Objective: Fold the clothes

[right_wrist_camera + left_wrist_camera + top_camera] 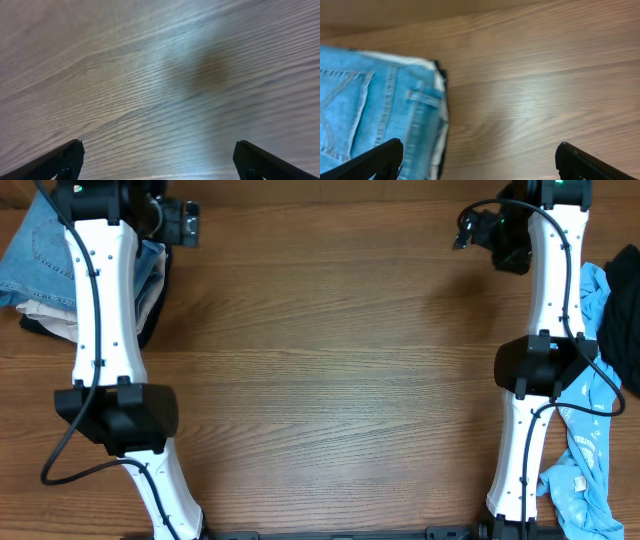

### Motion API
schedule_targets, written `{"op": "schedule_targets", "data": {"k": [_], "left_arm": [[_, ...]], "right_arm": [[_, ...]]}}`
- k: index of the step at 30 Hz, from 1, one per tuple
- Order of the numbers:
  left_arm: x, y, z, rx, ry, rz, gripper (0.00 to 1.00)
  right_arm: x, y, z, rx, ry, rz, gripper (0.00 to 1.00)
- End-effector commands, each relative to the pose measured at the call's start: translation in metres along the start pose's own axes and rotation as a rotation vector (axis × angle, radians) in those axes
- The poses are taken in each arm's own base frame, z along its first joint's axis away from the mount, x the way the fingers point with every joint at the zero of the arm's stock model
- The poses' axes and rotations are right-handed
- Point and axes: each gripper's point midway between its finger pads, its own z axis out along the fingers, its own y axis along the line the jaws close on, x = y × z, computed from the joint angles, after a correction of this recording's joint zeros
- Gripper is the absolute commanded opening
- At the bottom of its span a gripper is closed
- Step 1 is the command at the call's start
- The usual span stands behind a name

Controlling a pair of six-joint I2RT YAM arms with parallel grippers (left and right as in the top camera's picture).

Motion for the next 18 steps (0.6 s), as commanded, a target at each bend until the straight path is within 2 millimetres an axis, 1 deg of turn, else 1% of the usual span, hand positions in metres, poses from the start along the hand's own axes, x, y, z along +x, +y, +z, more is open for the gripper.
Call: {"op": "schedule_targets", "data": {"k": [1,2,4,6,7,8,10,12,14,16,17,18], "left_arm": [[-0.023,-0.029,-0.072,0.059,-0.141,-0.003,1.0],[-0.023,-0.031,-0.08,0.061,-0.15,-0.019,1.0],[-0.02,-0.034,-0.103,0.068,-0.169,-0.072,1.0],[-0.013,-0.035,-0.122,0.072,-0.171,-0.128,1.0],[-0.005,-0.036,-0.135,0.072,-0.164,-0.14,1.0],[-0.003,-0.036,-0.138,0.072,-0.16,-0.139,1.0],[0.006,-0.037,-0.142,0.073,-0.136,-0.14,1.0],[0.01,-0.037,-0.141,0.074,-0.117,-0.141,1.0],[0.01,-0.037,-0.138,0.074,-0.112,-0.141,1.0],[0.01,-0.037,-0.138,0.075,-0.111,-0.141,1.0],[0.01,-0.037,-0.138,0.075,-0.111,-0.142,1.0],[0.01,-0.037,-0.138,0.075,-0.111,-0.142,1.0]], "right_arm": [[-0.006,0.017,-0.121,0.022,-0.274,-0.051,1.0],[-0.003,0.02,-0.137,0.012,-0.304,-0.058,1.0],[0.003,0.025,-0.17,-0.011,-0.367,-0.066,1.0],[0.012,0.03,-0.206,-0.038,-0.434,-0.077,1.0],[0.025,0.036,-0.243,-0.081,-0.503,-0.091,1.0],[0.031,0.038,-0.258,-0.099,-0.529,-0.097,1.0],[0.053,0.043,-0.302,-0.158,-0.61,-0.118,1.0],[0.08,0.044,-0.348,-0.204,-0.705,-0.137,1.0],[0.107,0.041,-0.386,-0.23,-0.793,-0.149,1.0],[0.128,0.038,-0.413,-0.25,-0.858,-0.157,1.0],[0.143,0.036,-0.429,-0.262,-0.9,-0.163,1.0],[0.153,0.034,-0.439,-0.271,-0.925,-0.167,1.0]]}}
